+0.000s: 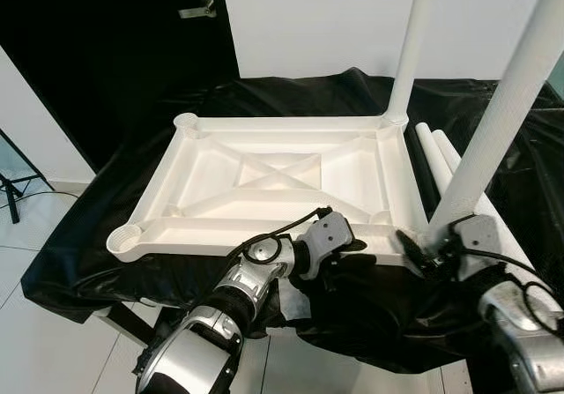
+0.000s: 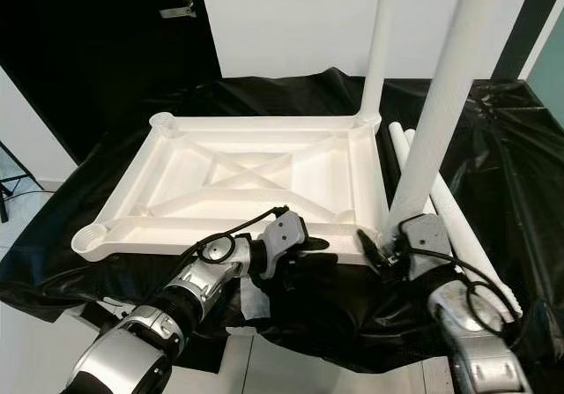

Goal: Building children table

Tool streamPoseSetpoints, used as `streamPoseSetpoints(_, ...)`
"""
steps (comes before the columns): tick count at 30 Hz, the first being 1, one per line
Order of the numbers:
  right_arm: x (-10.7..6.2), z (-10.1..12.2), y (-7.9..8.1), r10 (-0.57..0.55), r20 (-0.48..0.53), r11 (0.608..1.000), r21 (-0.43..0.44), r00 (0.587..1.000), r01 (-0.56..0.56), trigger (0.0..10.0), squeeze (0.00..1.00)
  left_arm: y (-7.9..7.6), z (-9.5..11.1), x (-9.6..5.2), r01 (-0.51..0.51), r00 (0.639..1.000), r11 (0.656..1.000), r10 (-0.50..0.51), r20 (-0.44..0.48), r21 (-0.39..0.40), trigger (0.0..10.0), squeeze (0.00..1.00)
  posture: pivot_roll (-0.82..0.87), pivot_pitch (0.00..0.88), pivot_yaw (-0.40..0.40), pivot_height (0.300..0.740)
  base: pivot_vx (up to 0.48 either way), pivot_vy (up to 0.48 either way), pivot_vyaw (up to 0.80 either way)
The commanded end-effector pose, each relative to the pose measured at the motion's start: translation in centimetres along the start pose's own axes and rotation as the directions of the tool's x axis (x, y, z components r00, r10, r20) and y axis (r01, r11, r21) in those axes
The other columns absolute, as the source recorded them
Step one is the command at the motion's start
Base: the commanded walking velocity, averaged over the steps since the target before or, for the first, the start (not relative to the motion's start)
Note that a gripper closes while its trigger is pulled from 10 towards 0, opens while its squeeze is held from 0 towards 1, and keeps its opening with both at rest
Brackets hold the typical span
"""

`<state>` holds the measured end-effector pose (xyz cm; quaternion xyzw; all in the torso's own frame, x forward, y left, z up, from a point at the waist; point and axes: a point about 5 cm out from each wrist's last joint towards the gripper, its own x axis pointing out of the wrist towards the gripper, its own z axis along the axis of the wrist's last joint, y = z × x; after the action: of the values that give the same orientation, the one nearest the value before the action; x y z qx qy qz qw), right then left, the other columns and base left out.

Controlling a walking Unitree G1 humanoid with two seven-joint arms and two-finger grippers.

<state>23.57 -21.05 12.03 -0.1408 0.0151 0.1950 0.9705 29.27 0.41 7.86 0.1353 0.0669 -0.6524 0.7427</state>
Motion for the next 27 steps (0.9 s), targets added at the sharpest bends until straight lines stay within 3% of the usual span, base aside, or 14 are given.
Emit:
streamPoseSetpoints(1, 0.5, 0.2, 2.7, 0.179, 0.011, 0.984, 0.021, 0.984, -0.179, 0.0, 0.0, -2.7, -4.2, -0.2, 0.097, 0.978, 0.988, -0.117, -0.173, -0.12, 10.0, 0.0, -0.18, 0.0, 0.059, 0.74, 0.0, 0.0, 0.0)
streamPoseSetpoints(7, 0.4, -0.7, 2.4, 0.208, -0.04, 0.975, 0.083, 0.977, -0.204, 0.0, 0.0, -2.6, -4.2, -0.3, 0.096, 0.978, 0.988, -0.116, -0.175, -0.118, 10.0, 0.0, -0.17, 0.0, 0.055, 0.74, 0.0, 0.0, 0.0)
streamPoseSetpoints(11, 0.4, -1.6, 2.7, 0.177, -0.056, 0.974, 0.153, 0.983, -0.167, 0.0, 0.0, -2.5, -4.2, -0.3, 0.095, 0.977, 0.988, -0.115, -0.178, -0.119, 10.0, 0.0, -0.17, 0.0, 0.053, 0.74, 0.0, 0.0, 0.0)
streamPoseSetpoints(13, 1.0, -2.0, 3.6, 0.092, -0.052, 0.979, 0.185, 0.994, -0.081, 0.0, 0.0, -2.6, -4.2, -0.3, 0.095, 0.977, 0.988, -0.116, -0.178, -0.12, 10.0, 0.0, -0.17, 0.0, 0.051, 0.74, 0.0, 0.0, 0.0)
streamPoseSetpoints(16, 1.0, -2.0, 3.6, 0.092, -0.052, 0.979, 0.185, 0.994, -0.081, 0.0, 0.0, -2.6, -4.2, -0.3, 0.095, 0.977, 0.988, -0.116, -0.178, -0.12, 10.0, 0.0, -0.17, 0.0, 0.051, 0.74, 0.0, 0.0, 0.0)
streamPoseSetpoints(17, 1.2, -2.1, 3.9, 0.057, -0.049, 0.98, 0.193, 0.997, -0.046, 0.0, 0.0, -2.6, -4.2, -0.3, 0.096, 0.977, 0.988, -0.116, -0.178, -0.12, 10.0, 0.0, -0.17, 0.0, 0.051, 0.74, 0.0, 0.0, 0.0)
streamPoseSetpoints(18, 1.4, -1.8, 3.6, -0.183, -0.019, 0.964, 0.191, 0.983, 0.183, 0.0, 0.0, -2.6, -4.2, -0.2, 0.096, 0.978, 0.988, -0.116, -0.176, -0.12, 10.0, 0.0, -0.16, 0.0, 0.046, 0.74, 0.0, 0.0, 0.0)
streamPoseSetpoints(19, 1.4, -1.8, 3.6, -0.183, -0.019, 0.964, 0.191, 0.983, 0.183, 0.0, 0.0, -2.6, -4.2, -0.2, 0.096, 0.978, 0.988, -0.116, -0.176, -0.12, 10.0, 0.0, -0.16, 0.0, 0.046, 0.74, 0.0, 0.0, 0.0)
streamPoseSetpoints(21, 1.0, -2.0, 3.6, -0.461, -0.039, 0.86, 0.227, 0.887, 0.457, 0.0, 0.0, -2.6, -4.1, -0.1, 0.094, 0.979, 0.988, -0.114, -0.171, -0.122, 10.0, 0.0, -0.16, 0.0, 0.047, 0.74, 0.0, 0.0, 0.0)
streamPoseSetpoints(22, 0.8, -2.2, 3.7, -0.52, -0.058, 0.823, 0.232, 0.852, 0.518, 0.0, 0.0, -2.6, -4.1, -0.1, 0.093, 0.979, 0.988, -0.114, -0.17, -0.123, 10.0, 0.0, -0.16, 0.0, 0.047, 0.74, 0.0, 0.0, 0.0)
streamPoseSetpoints(24, 0.2, -2.8, 3.4, -0.593, -0.107, 0.768, 0.22, 0.798, 0.601, 0.0, 0.0, -2.8, -4.3, -0.2, 0.095, 0.979, 0.988, -0.116, -0.171, -0.124, 10.0, 0.0, -0.15, 0.0, 0.043, 0.74, 0.0, 0.0, 0.0)
streamPoseSetpoints(25, 0.2, -2.8, 3.4, -0.593, -0.107, 0.768, 0.22, 0.798, 0.601, 0.0, 0.0, -2.8, -4.3, -0.2, 0.095, 0.979, 0.988, -0.116, -0.171, -0.124, 10.0, 0.0, -0.15, 0.0, 0.043, 0.74, 0.0, 0.0, 0.0)
streamPoseSetpoints(27, -0.4, -3.3, 3.2, -0.637, -0.142, 0.725, 0.221, 0.757, 0.652, 0.0, 0.0, -2.8, -4.4, -0.3, 0.089, 0.979, 0.988, -0.111, -0.171, -0.13, 10.0, 0.0, -0.15, 0.0, 0.043, 0.74, 0.0, 0.0, 0.0)
